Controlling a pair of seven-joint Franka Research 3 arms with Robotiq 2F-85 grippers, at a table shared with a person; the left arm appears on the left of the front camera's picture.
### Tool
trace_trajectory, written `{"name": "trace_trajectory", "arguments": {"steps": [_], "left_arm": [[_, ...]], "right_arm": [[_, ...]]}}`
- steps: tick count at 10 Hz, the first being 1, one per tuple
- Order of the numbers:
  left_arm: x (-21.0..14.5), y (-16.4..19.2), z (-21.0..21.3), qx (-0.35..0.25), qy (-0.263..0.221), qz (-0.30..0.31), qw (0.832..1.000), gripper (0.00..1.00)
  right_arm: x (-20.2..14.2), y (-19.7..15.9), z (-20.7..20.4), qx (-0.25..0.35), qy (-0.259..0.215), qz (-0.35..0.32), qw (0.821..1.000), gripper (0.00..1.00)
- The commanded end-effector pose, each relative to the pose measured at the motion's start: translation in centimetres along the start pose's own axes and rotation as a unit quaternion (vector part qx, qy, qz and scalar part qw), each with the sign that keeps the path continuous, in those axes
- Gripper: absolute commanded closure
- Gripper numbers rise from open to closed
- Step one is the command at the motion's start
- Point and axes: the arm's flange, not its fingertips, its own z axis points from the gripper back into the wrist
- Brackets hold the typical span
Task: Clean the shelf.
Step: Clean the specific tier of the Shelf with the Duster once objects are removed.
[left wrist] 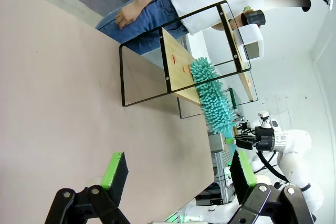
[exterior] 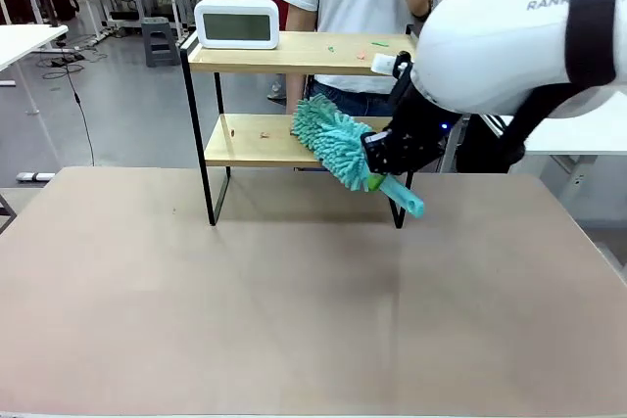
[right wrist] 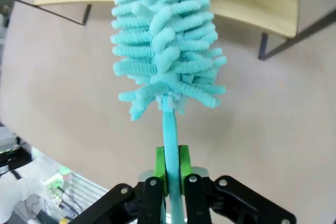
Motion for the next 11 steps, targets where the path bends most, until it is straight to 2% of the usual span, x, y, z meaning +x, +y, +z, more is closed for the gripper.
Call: {"name": "trace_trajectory", "arguments": {"steps": [1, 5, 11], "left_arm": [[-0.4, 0.0, -0.3, -0.009, -0.007, -0.010, 1.000, 0.00], [-0.4, 0.0, -0.3, -0.009, -0.007, -0.010, 1.000, 0.00], [-0.4, 0.0, -0.3, -0.009, -0.007, -0.010, 1.000, 0.00]], "right_arm": [[2.4, 1.9, 0.0, -0.007, -0.018, -0.001, 1.000, 0.88], [4.0, 4.8, -0.7, -0.008, -0.016, 0.019, 1.000, 0.88], [5.1, 7.0, -2.0, -0.008, -0.028, 0.041, 0.999, 0.88]]}}
